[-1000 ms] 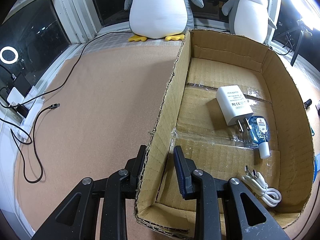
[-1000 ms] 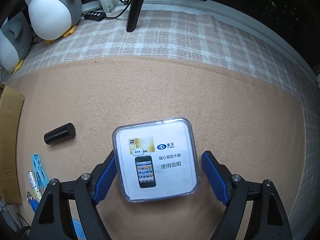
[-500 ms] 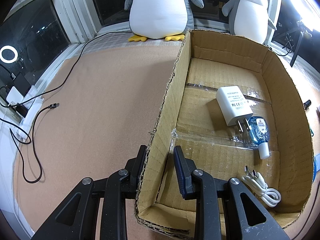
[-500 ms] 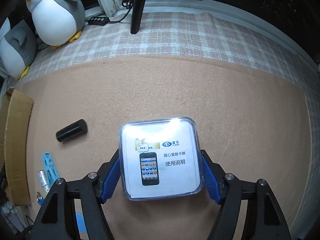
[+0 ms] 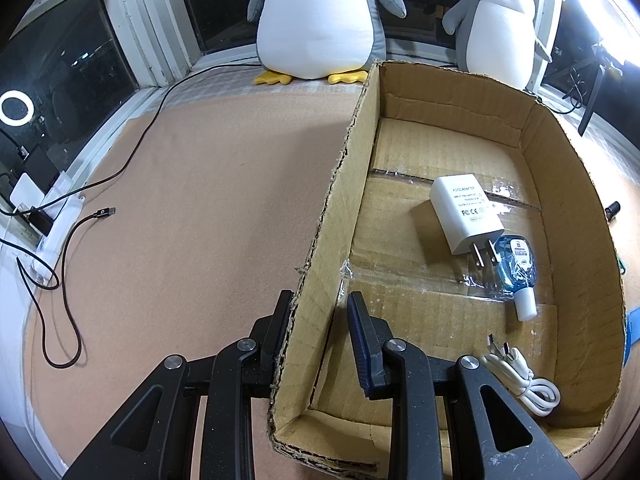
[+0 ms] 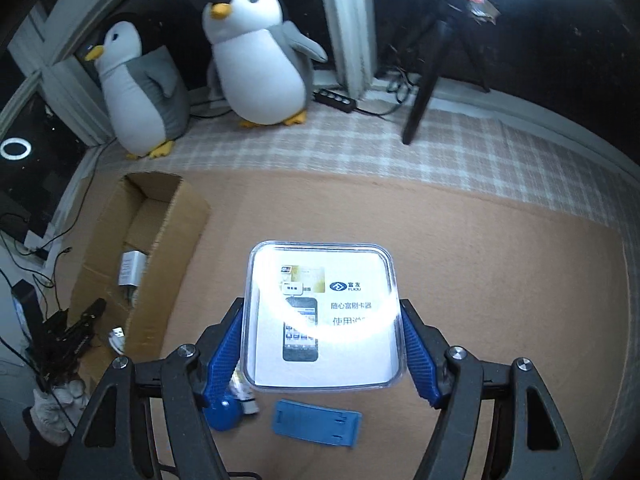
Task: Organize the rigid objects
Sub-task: 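Carry the card reader into the box and open the right tool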
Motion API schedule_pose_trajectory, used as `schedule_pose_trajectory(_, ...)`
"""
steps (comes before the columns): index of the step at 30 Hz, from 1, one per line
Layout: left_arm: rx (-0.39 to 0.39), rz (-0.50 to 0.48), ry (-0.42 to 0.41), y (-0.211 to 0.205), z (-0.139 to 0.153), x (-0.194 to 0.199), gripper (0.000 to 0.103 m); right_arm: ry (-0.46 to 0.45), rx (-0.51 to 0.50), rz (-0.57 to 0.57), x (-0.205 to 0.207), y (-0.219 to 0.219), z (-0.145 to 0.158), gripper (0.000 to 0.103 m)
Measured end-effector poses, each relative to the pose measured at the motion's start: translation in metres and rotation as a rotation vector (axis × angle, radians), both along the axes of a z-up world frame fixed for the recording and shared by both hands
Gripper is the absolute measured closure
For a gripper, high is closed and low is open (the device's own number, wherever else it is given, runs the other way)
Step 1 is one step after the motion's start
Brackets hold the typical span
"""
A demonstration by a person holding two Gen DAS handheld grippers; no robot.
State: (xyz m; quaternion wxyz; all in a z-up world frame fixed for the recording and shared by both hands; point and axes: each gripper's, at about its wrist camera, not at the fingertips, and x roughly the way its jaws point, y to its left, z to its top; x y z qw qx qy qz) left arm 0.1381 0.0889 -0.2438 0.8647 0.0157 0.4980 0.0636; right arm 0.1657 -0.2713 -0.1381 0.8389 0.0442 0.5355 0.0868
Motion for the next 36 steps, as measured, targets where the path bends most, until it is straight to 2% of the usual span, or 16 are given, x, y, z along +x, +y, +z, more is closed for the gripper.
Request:
schedule_pose_trajectory(6,-0.008,0.001,0.000,0.001,0.000,0.000,0.074,-0.043,0.035,0.113,0.004,0.067,0.025,0.035)
schedule_pose_trajectory(11,-0.017,0.005,0.001,0.002,0.000,0.001,0.074,-0.053,0.039,0.185,0.018,0.117,0.027,0.035)
schedule_pose_trajectory(24,-0.018,0.006,-0.002,0.001,0.000,0.000,0.074,0.001,-0.009,0.288,0.070,0.205,-0.021,0.035)
schedule_pose_trajectory(36,-0.025,0.010,-0.004,0.003,0.000,0.000,0.074,0.035,-0.059,0.281,0.097,0.231,-0.056,0.035)
